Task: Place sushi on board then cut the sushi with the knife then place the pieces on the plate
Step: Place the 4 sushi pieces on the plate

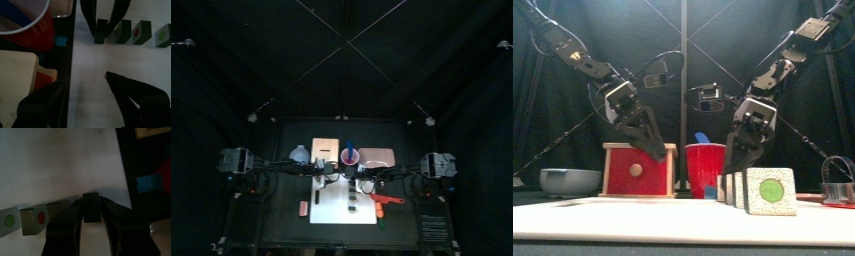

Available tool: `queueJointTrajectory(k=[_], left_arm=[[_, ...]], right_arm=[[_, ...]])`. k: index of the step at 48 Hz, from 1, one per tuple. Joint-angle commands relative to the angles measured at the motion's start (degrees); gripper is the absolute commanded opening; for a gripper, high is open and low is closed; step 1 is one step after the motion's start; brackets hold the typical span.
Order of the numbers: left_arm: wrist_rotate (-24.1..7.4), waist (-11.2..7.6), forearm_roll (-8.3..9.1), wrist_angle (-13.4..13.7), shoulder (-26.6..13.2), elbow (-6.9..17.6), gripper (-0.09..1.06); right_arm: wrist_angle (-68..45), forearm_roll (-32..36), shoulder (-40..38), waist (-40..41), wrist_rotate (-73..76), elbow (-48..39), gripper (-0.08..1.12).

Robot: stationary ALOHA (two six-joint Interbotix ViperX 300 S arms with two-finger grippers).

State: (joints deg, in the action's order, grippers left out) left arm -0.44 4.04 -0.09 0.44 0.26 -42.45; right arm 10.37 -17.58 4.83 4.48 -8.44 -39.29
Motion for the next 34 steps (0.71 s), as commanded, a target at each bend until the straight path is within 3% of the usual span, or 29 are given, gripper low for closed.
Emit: queueJointTrajectory(k=[1, 15, 34], left_arm=[[0.0, -0.44, 0.0, -0.4, 0.2, 1.5, 0.94], [0.1, -0.53, 0.0, -0.5, -0.1, 1.5, 0.94], [0.0, -0.53, -1.14, -0.4, -0.7, 1.4, 0.94]], right_arm=[[-0.2, -0.1, -2.7, 0.1, 0.1, 0.8, 0.58], [5.4, -0.4, -10.1, 1.4, 0.2, -1.7, 0.58], [11.3, 1.6, -19.2, 12.7, 0.2, -7.7, 0.58]])
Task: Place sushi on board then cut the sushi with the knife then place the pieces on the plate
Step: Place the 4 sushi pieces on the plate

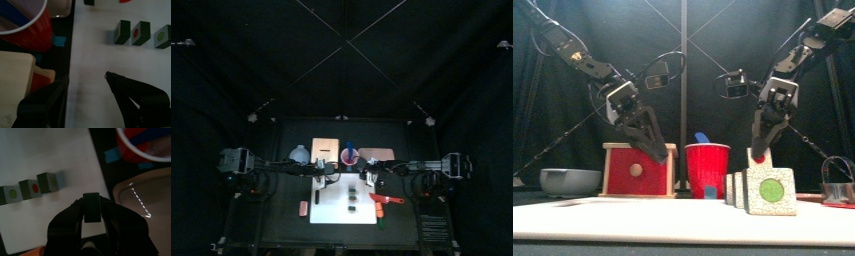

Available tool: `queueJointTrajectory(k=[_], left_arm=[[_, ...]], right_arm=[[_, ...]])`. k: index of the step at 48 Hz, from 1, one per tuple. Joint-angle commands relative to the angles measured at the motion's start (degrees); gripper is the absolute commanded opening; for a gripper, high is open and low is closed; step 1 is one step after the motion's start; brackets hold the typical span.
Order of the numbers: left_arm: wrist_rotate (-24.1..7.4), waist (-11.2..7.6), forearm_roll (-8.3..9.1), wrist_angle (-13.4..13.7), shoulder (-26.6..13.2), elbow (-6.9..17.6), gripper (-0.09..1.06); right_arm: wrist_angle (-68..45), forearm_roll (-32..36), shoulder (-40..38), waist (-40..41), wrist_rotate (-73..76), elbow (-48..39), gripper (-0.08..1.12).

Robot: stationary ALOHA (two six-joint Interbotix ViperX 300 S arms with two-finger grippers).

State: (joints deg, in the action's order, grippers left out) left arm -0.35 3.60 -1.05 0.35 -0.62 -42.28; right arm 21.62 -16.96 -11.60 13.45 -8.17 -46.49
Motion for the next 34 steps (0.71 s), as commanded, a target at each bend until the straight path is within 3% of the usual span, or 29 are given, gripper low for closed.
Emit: queueJointTrajectory(k=[1, 23, 34], left_arm=[[-0.2, -0.09, -0.18, -0.4, 0.1, 1.2, 0.94], [-0.2, 0.0, -0.18, -0.4, -0.4, 1.5, 0.94], [-0.2, 0.26, -0.18, -0.3, -0.4, 1.4, 0.94]], right_arm=[[0.0, 1.2, -2.7, 4.4, -0.1, -0.8, 0.58], [-4.7, 1.0, 4.7, 15.0, -0.1, -1.1, 0.61], [-5.2, -0.3, 7.2, 15.3, -0.1, -1.0, 0.76]])
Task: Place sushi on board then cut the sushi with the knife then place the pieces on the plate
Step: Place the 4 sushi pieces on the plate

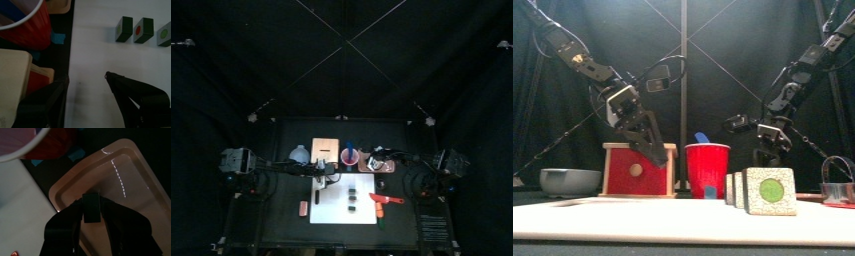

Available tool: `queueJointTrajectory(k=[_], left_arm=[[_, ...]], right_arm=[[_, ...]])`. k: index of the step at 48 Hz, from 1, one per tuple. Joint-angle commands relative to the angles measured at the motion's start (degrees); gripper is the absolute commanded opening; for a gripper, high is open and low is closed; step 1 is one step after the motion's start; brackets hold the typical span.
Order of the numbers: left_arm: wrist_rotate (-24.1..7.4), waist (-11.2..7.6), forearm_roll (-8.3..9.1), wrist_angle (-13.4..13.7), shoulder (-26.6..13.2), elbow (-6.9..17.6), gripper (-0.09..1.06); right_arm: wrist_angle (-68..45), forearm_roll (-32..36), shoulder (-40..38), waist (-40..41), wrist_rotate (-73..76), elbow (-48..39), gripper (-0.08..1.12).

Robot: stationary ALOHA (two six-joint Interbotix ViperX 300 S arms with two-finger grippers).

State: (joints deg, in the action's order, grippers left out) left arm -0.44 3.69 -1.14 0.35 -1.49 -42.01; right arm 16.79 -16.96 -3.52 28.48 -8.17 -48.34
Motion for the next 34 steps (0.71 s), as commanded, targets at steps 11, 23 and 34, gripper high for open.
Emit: queueJointTrajectory(k=[11, 23, 34], left_arm=[[-0.1, 0.18, -0.09, -0.2, 0.4, 1.2, 0.94], [0.0, 0.18, -0.26, -0.3, 0.4, 1.3, 0.94], [0.0, 0.26, -0.7, 0.0, 0.4, 1.3, 0.94]], right_arm=[[0.2, -0.3, -4.9, -0.1, -0.1, 1.0, 0.83], [2.1, -0.8, -9.9, -7.6, -0.2, 1.8, 0.83], [1.5, -2.7, -8.8, -20.3, -0.1, 4.4, 0.83]])
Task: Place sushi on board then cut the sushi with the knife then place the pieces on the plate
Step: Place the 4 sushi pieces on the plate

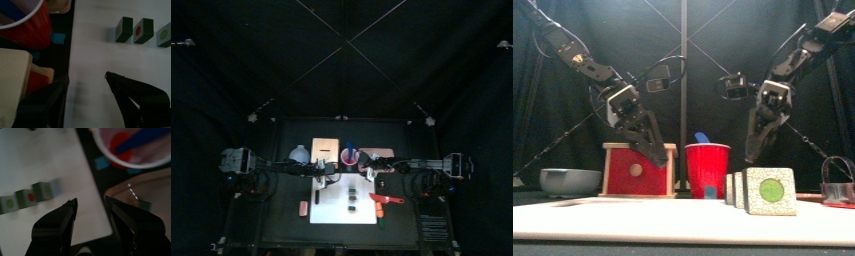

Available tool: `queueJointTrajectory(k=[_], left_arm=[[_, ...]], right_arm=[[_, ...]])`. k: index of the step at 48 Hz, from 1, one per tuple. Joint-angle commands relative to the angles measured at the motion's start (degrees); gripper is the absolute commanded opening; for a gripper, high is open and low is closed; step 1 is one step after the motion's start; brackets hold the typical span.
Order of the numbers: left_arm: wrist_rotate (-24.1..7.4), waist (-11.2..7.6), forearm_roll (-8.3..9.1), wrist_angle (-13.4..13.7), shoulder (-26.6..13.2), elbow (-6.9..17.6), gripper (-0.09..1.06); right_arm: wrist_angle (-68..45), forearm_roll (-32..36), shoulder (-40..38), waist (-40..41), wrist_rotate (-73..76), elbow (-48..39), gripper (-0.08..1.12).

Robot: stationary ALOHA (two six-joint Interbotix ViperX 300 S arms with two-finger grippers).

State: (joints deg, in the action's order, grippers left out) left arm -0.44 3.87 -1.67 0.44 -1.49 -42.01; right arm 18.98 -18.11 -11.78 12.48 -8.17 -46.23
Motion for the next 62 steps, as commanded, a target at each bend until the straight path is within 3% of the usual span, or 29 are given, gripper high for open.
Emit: queueJointTrajectory(k=[1, 17, 50, 57, 62], left_arm=[[0.0, 0.09, -0.18, 0.0, 0.4, 1.2, 0.94], [-0.1, 0.18, -0.18, -0.1, 0.4, 1.1, 0.94], [0.0, 0.09, -0.18, -0.1, 0.4, 1.0, 0.94], [0.0, 0.18, -0.18, 0.0, 0.4, 1.0, 0.94], [0.0, 0.09, -0.18, 0.0, 0.4, 0.9, 0.94]], right_arm=[[-1.0, -2.1, -0.3, -5.3, -0.1, 2.5, 0.83], [-5.3, -7.5, 4.0, -12.3, -0.4, 4.2, 0.83], [-6.7, -7.0, 14.2, -13.3, -0.4, 7.1, 0.83], [-7.0, -6.9, 15.3, -13.2, -0.4, 7.6, 0.78], [-6.9, -6.9, 15.1, -12.8, -0.4, 7.6, 0.67]])
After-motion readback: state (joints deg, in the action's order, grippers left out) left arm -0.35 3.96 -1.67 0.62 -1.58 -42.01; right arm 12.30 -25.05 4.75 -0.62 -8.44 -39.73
